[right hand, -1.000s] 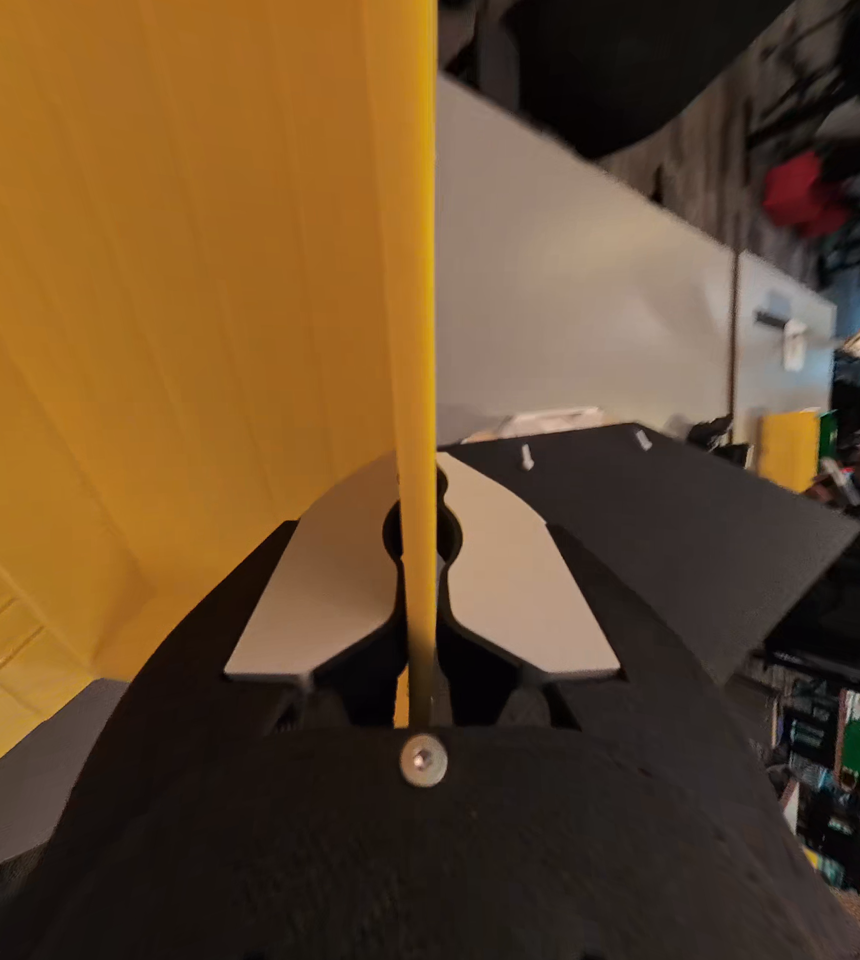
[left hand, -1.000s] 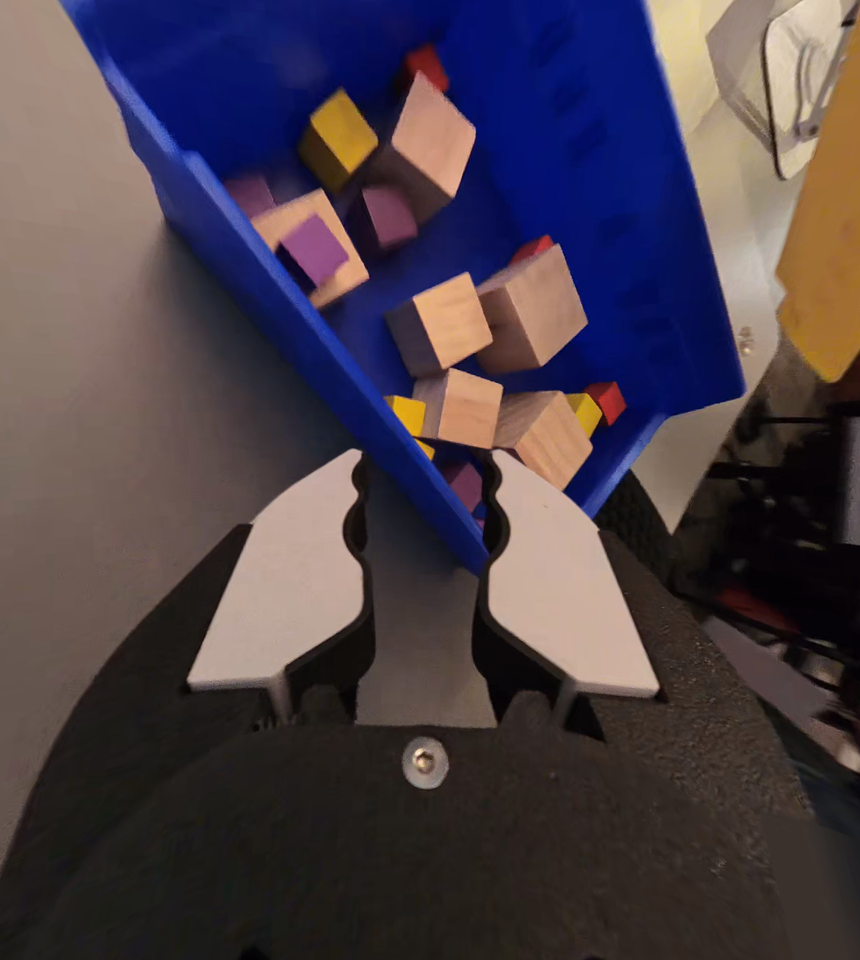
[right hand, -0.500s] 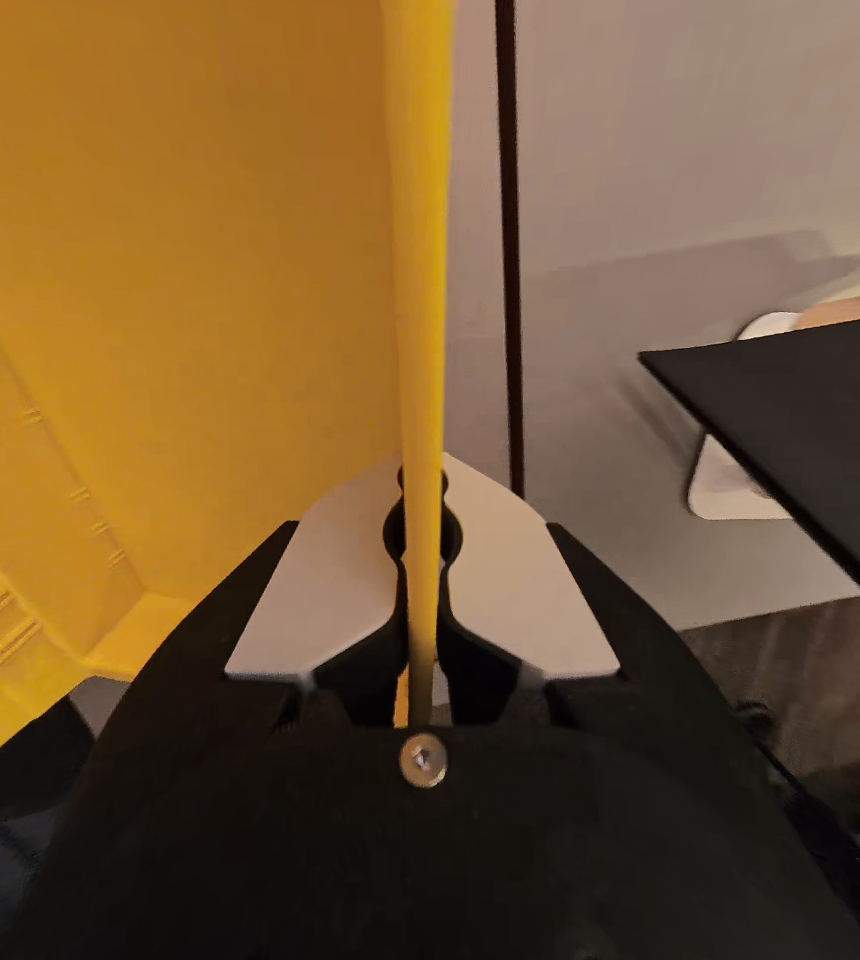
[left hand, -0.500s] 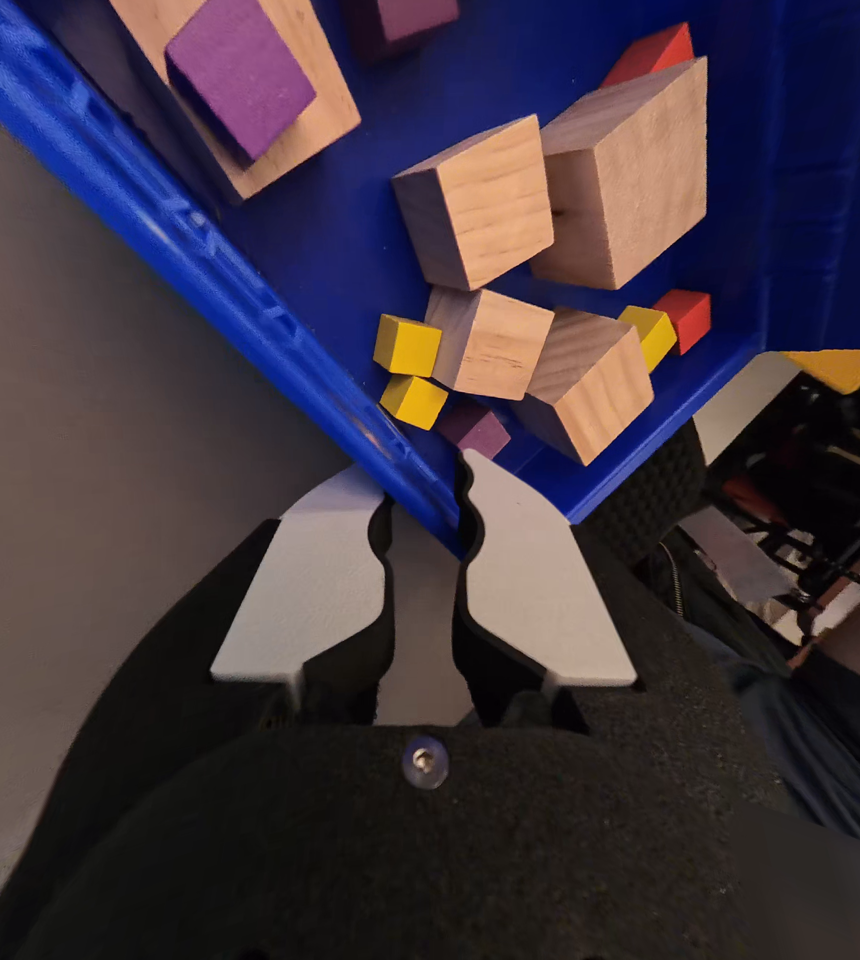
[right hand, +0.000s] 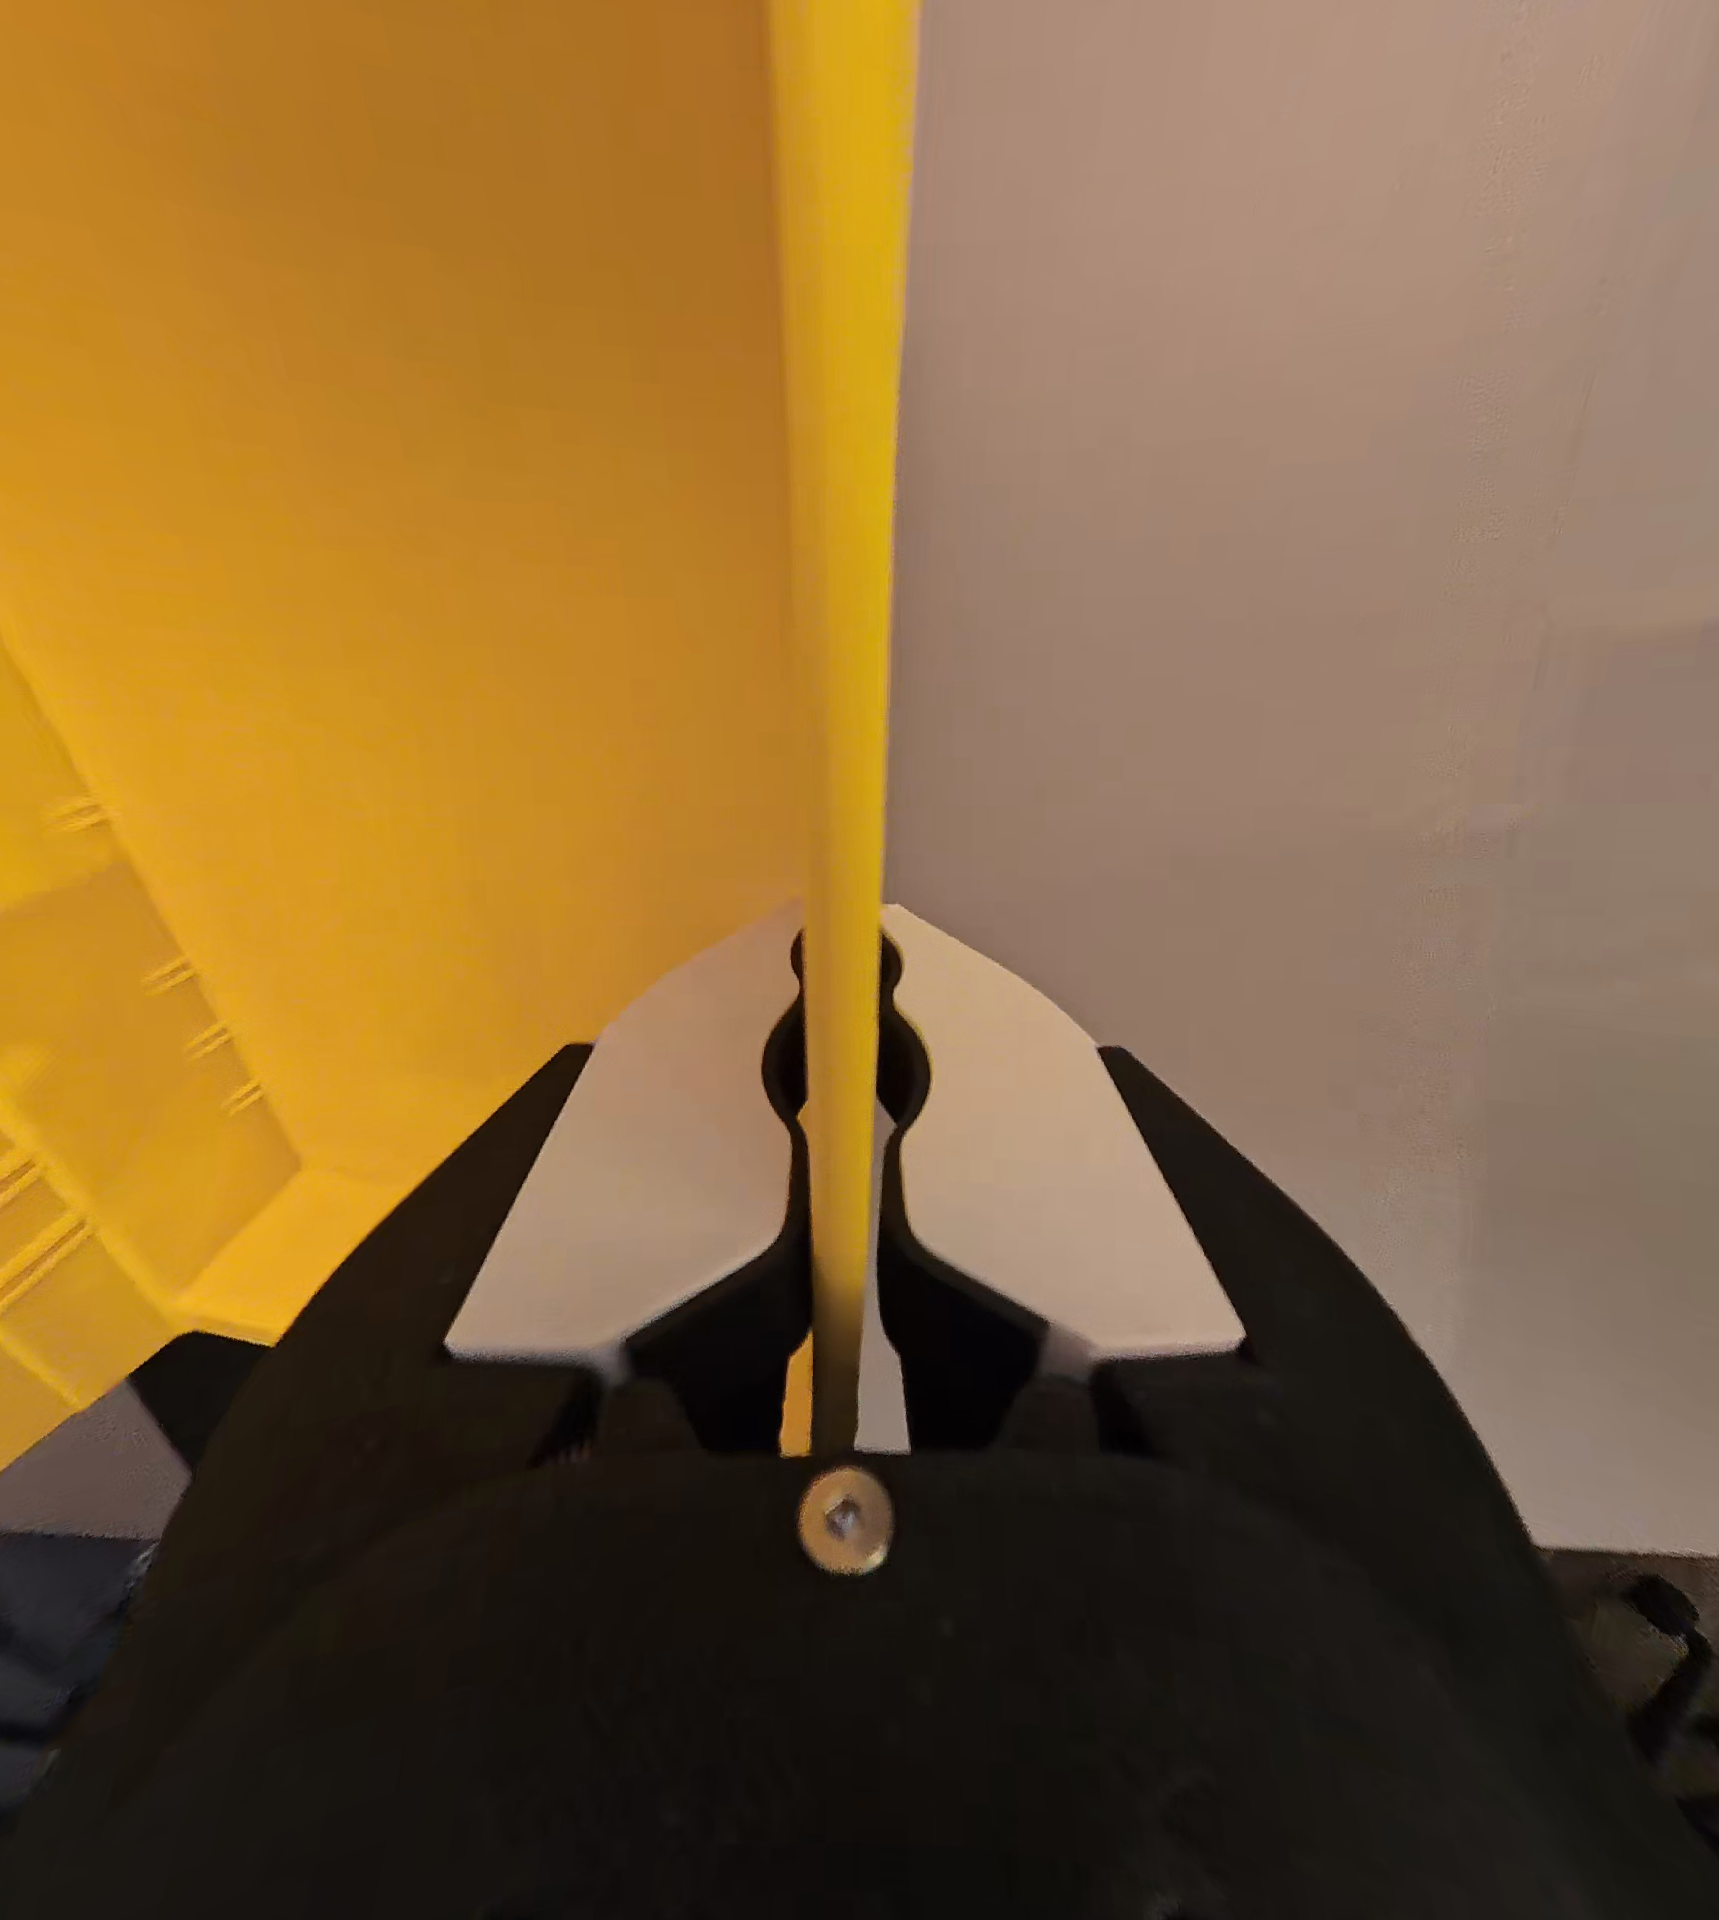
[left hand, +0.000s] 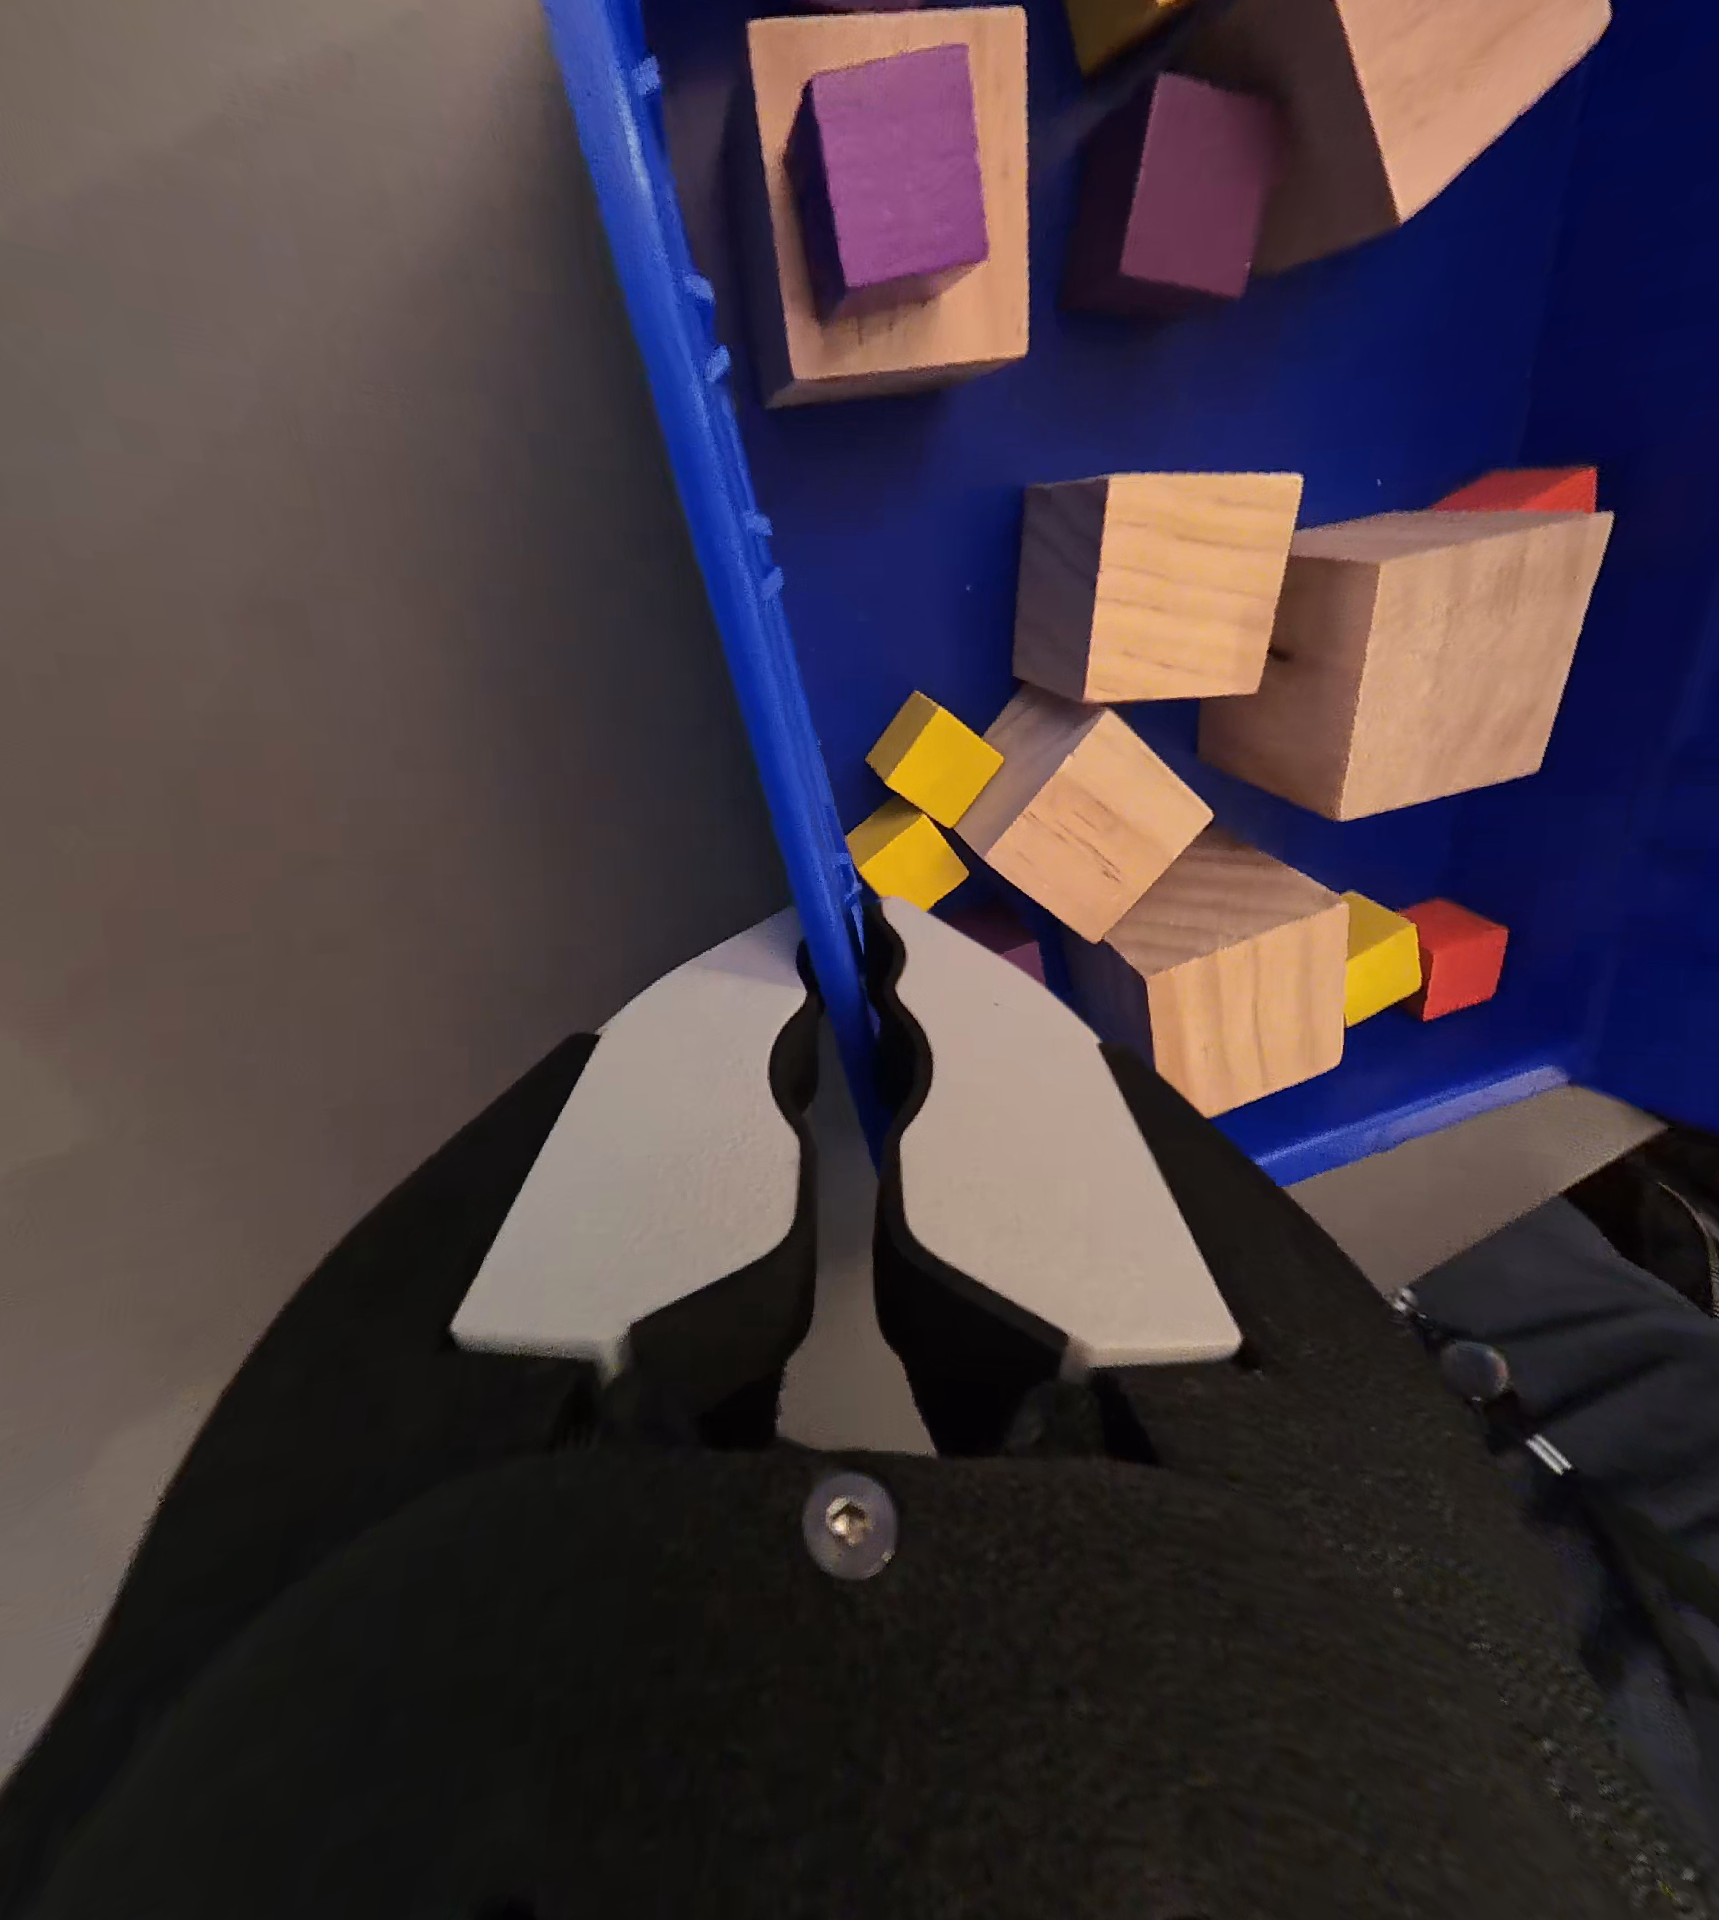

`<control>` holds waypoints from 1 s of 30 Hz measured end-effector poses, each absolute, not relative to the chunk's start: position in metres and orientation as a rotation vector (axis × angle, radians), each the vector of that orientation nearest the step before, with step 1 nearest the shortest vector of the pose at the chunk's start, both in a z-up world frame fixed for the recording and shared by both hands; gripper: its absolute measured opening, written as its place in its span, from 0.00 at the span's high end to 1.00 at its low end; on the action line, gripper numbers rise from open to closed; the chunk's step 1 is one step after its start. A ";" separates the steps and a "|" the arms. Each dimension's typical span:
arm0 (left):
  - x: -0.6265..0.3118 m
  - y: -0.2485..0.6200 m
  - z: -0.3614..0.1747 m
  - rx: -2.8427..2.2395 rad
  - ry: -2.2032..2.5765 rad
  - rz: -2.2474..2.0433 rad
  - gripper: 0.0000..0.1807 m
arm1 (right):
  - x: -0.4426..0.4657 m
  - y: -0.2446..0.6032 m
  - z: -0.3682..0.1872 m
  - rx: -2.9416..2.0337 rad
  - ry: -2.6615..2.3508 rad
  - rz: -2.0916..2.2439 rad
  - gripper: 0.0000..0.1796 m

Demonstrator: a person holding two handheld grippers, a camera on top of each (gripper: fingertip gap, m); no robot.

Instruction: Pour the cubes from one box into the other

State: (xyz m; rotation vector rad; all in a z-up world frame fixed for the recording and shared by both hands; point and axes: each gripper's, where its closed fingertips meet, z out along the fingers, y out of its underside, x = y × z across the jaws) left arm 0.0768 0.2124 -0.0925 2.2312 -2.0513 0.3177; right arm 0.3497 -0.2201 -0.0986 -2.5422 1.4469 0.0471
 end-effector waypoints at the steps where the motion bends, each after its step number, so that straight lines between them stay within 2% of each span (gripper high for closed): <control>1: 0.067 0.226 -0.092 2.265 -2.033 0.316 0.97 | 0.346 -0.208 -0.103 -2.549 1.439 0.076 0.96; 9: -0.010 0.330 -0.091 2.498 -1.918 0.325 0.98 | 0.313 -0.124 -0.124 -2.692 1.329 0.190 0.97; 13: -0.043 0.372 -0.090 2.626 -1.788 0.458 0.98 | 0.295 -0.096 -0.131 -2.759 1.294 0.242 0.97; 20: -0.084 0.412 -0.089 2.737 -1.678 0.529 0.97 | 0.284 -0.059 -0.131 -2.752 1.216 0.230 0.96; 23: -0.088 0.413 -0.089 2.725 -1.569 0.664 0.94 | 0.289 -0.041 -0.118 -2.614 1.155 0.185 0.90; 26: -0.092 0.413 -0.088 2.694 -1.508 0.769 0.92 | 0.300 -0.034 -0.093 -2.467 1.078 0.028 0.89; 30: -0.103 0.419 -0.089 2.723 -1.475 0.727 0.93 | 0.308 -0.022 -0.031 -2.245 0.901 -0.303 0.86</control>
